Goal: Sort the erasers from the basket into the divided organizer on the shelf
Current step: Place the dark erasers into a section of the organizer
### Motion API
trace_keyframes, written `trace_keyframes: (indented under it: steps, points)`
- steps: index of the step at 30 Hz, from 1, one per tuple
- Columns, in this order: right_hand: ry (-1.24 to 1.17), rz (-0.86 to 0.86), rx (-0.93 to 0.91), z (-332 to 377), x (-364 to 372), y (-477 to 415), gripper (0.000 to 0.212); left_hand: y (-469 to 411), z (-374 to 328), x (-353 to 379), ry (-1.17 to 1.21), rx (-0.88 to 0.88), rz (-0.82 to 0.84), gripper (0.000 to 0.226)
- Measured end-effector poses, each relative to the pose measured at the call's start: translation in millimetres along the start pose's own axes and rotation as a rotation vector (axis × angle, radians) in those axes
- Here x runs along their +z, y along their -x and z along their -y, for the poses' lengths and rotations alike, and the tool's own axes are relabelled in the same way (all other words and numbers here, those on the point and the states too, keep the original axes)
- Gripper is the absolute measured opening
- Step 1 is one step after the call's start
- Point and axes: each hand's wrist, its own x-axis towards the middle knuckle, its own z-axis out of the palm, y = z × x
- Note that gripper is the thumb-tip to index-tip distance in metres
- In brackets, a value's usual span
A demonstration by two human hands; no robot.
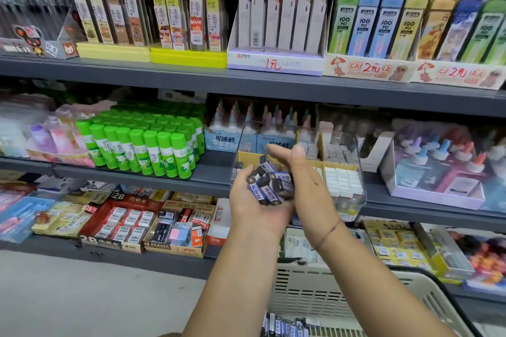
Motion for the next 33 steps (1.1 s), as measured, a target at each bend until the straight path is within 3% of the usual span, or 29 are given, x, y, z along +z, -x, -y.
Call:
trace_keyframes:
  steps: [4,8,15,18,23,30,33]
  points:
    - [-0.020,0.107,-0.023,-6.6,-19.7,-1.4,0.027,-11.0,-5.3,-2.9,0.005,-0.034,-0.011,0.030]
    - [0.167,0.208,-0.109,-14.6,-38.5,-10.4,0.028,-18.3,-11.8,-8.5,0.011,-0.062,0.005,0.031]
    - [0.439,0.126,-0.319,-21.9,-30.4,-3.3,0.033,-24.0,-26.7,-11.1,-0.085,0.004,-0.073,0.038]
    - [0.529,0.284,-0.387,-17.7,-29.6,-6.3,0.031,-24.1,-30.7,-14.9,-0.144,-0.016,-0.070,0.040]
    - [0.674,0.556,-0.335,-6.8,-24.2,-23.3,0.024,-17.9,-35.5,-23.3,-0.181,-0.064,-0.132,0.030]
    - [0.560,0.590,-0.238,1.2,-10.4,-27.1,0.028,-14.0,-52.8,-24.6,-0.136,-0.008,-0.187,0.040]
    - [0.244,0.382,-0.160,5.8,-12.1,-37.5,0.027,-13.9,-65.7,-21.5,0.005,0.015,-0.193,0.028]
